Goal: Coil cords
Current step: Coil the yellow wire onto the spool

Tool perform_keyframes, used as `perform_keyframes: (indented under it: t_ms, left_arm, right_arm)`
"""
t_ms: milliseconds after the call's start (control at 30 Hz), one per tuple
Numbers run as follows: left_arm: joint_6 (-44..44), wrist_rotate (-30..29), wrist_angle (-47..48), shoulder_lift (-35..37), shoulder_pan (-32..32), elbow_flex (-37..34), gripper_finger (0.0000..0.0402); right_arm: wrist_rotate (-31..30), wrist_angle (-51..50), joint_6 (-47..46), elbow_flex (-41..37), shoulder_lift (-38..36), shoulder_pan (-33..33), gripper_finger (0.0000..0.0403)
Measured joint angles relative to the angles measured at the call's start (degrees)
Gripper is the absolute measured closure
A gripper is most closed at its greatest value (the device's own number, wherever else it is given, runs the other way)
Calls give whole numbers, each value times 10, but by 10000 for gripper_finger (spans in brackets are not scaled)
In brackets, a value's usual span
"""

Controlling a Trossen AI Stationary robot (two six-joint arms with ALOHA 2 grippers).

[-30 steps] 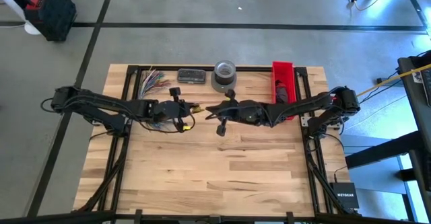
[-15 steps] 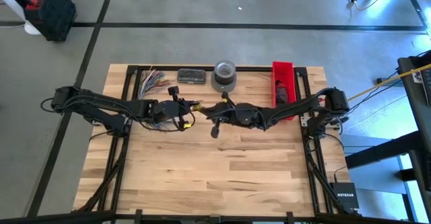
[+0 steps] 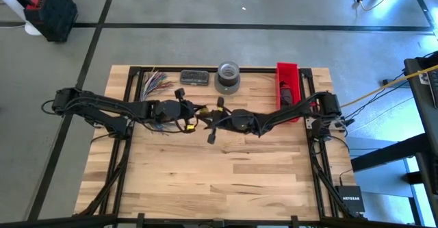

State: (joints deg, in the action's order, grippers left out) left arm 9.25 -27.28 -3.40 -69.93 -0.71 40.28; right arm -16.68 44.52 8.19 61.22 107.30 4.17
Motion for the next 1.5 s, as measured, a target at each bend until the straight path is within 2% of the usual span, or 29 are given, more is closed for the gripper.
perform_keyframes:
  t_ms: [167,433,667,867,967,1067,1233,1367,1500]
  left_arm:
    - [-22,8,15,6,-1,14,402]
    - [-39,1,45,45,-7,15,402]
    - [-39,-3,95,93,-34,15,402]
    - [-40,-2,135,115,-48,15,402]
    - [-36,2,139,115,-48,15,402]
    - [-32,2,139,113,-48,15,402]
    - [-32,11,130,115,-50,17,402]
    - [-33,8,134,114,-49,17,402]
    - [-34,8,133,114,-50,17,402]
  right_arm:
    - [-8,-58,19,18,13,0,397]
    - [-11,-81,33,21,12,-1,397]
    - [-56,-115,127,23,10,7,397]
    - [-127,-120,176,23,10,20,397]
    - [-144,-120,177,21,11,24,397]
    - [-148,-115,137,22,11,24,393]
    - [-186,-176,120,30,15,28,334]
    - [-217,-264,163,45,0,34,270]
    - [-199,-341,140,49,-31,28,230]
